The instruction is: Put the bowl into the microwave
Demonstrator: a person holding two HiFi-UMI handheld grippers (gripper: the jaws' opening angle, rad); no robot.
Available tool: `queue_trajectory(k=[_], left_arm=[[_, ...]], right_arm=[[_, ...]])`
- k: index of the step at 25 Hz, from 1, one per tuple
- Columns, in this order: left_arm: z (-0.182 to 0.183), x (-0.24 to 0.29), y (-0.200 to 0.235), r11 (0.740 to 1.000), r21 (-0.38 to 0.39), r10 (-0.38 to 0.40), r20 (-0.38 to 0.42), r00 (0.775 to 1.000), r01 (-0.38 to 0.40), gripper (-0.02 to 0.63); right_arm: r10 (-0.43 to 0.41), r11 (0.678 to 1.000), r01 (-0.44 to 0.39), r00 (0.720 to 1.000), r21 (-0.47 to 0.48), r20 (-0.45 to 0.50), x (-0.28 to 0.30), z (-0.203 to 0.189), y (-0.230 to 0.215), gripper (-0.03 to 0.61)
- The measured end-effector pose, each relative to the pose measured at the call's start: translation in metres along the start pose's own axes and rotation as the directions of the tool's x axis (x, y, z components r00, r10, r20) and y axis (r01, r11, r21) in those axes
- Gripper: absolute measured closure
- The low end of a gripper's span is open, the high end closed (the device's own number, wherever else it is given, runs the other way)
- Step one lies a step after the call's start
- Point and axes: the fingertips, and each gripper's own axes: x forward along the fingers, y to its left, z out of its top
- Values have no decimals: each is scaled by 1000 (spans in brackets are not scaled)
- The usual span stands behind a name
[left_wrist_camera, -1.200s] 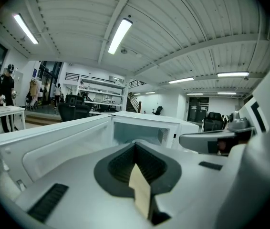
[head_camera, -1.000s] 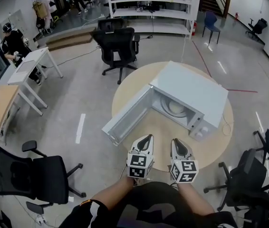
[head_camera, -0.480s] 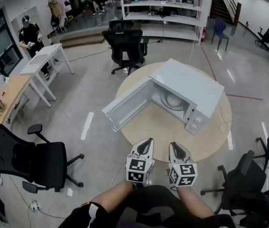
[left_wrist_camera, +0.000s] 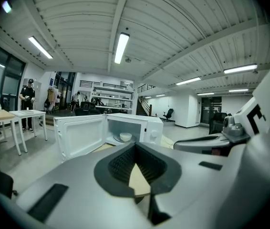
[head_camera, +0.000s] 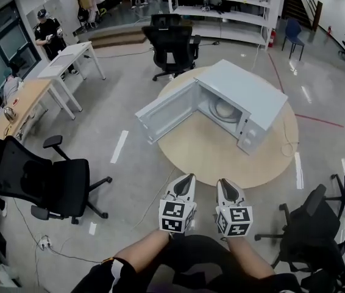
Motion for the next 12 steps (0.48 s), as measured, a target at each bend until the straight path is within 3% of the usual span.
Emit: queue_trajectory(k=[12], left_arm=[[-20, -54, -11, 998, 13, 68, -24, 997, -68, 568]], right_arm=[[52, 999, -51, 998, 15, -30, -38, -15, 26, 534]])
